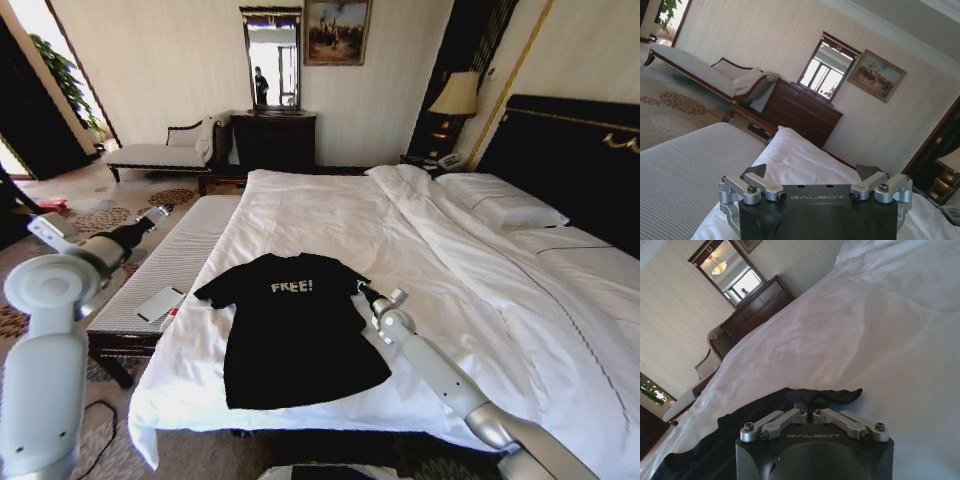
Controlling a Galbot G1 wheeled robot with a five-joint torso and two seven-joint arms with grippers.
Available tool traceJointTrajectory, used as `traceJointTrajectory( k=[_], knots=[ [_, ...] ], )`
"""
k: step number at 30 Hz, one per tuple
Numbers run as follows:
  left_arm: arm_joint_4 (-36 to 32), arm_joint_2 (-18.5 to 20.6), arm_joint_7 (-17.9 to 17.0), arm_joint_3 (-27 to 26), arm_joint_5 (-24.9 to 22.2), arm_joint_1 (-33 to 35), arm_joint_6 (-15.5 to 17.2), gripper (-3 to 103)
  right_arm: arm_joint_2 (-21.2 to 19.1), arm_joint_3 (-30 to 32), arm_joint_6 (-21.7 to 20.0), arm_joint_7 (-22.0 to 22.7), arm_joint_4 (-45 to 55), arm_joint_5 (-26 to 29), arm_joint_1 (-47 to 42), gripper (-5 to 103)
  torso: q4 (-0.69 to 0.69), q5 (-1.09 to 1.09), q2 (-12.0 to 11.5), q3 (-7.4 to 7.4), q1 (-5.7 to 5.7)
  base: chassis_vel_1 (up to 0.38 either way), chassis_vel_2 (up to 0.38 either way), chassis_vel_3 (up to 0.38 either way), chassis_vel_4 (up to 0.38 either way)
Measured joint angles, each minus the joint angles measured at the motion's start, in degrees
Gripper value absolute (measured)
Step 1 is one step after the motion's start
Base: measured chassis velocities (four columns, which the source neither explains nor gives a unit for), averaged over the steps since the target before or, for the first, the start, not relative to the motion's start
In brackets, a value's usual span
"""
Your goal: Fold the clothes on the bed.
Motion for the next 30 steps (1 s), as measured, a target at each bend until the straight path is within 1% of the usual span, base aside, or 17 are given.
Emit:
traceJointTrajectory(
  k=[3, 10, 13, 17, 20, 21, 23, 24, 27, 28, 29, 30],
  knots=[
    [0.93, -0.70, 0.17, 1.15, 1.53, -0.54, 0.01, 100, 0.00, 0.50, 0.05, 0.86, -0.22, -0.75, 0.25, 0, 0.00, 0.00, 0.00, 0.00, 0.00, 0.000, 0.000, 0.000, 0.000],
    [1.91, -0.99, 0.41, 2.09, 2.37, -1.40, 0.01, 100, -1.00, 1.01, 0.03, 1.55, 0.48, -2.09, 1.19, 0, 0.00, 0.00, 0.00, -0.01, -0.01, 0.000, 0.000, 0.000, 0.000],
    [2.03, -1.12, 0.49, 2.15, 2.63, -1.41, 0.01, 100, -1.84, 0.41, -0.65, 2.47, 0.47, -3.03, 1.94, 0, 0.00, 0.00, 0.00, -0.01, -0.01, 0.000, 0.000, 0.000, 0.000],
    [1.98, -1.35, 1.28, 1.75, 3.45, -0.43, -0.09, 100, -3.81, -2.21, -3.35, 5.23, -0.24, -4.46, 3.82, 0, -0.02, 0.00, 0.00, 0.00, -0.01, 0.000, 0.000, 0.000, 0.000],
    [1.87, -1.43, 1.55, 1.43, 3.73, 0.06, -0.14, 100, -4.16, -3.11, -3.84, 5.86, -0.54, -4.65, 4.53, 0, -0.01, 0.00, 0.00, -0.01, -0.01, 0.000, 0.000, 0.000, 0.000],
    [1.77, -1.48, 1.65, 1.18, 3.82, 0.41, -0.16, 100, -4.27, -3.72, -4.00, 6.18, -0.74, -4.78, 5.02, -3, -0.01, 0.00, 0.00, 0.00, -0.01, 0.000, 0.000, 0.000, 0.000],
    [1.58, -1.54, 1.76, 0.76, 3.93, 1.04, -0.18, 100, -4.24, -4.62, -4.05, 6.38, -0.78, -4.88, 5.77, 7, -0.01, -0.01, 0.00, -0.01, -0.01, 0.000, 0.000, 0.000, 0.000],
    [1.58, -1.54, 1.76, 0.76, 3.93, 1.04, -0.18, 100, -4.24, -4.62, -4.05, 6.38, -0.78, -4.88, 5.77, 7, -0.01, -0.01, 0.00, -0.01, -0.01, 0.000, 0.000, 0.000, 0.000],
    [1.37, -1.59, 1.86, 0.22, 4.04, 1.80, -0.22, 100, -3.89, -5.61, -4.01, 6.48, -0.19, -4.86, 6.54, 23, -0.01, 0.00, 0.00, -0.01, -0.01, 0.000, 0.000, 0.000, 0.000],
    [1.32, -1.59, 1.88, 0.10, 4.06, 1.96, -0.23, 100, -3.80, -5.87, -4.00, 6.64, -0.17, -4.91, 6.74, 23, 0.00, 0.00, 0.00, -0.01, -0.01, 0.000, 0.000, 0.000, 0.000],
    [1.28, -1.60, 1.88, -0.01, 4.07, 2.09, -0.24, 100, -3.73, -6.12, -4.00, 6.82, -0.23, -5.07, 6.92, 27, 0.00, 0.00, 0.00, -0.01, -0.01, 0.000, 0.000, 0.000, 0.000],
    [1.28, -1.60, 1.88, -0.01, 4.07, 2.09, -0.24, 100, -3.73, -6.12, -4.00, 6.82, -0.23, -5.07, 6.92, 27, 0.00, 0.00, 0.00, -0.01, -0.01, 0.000, 0.000, 0.000, 0.000]
  ],
)
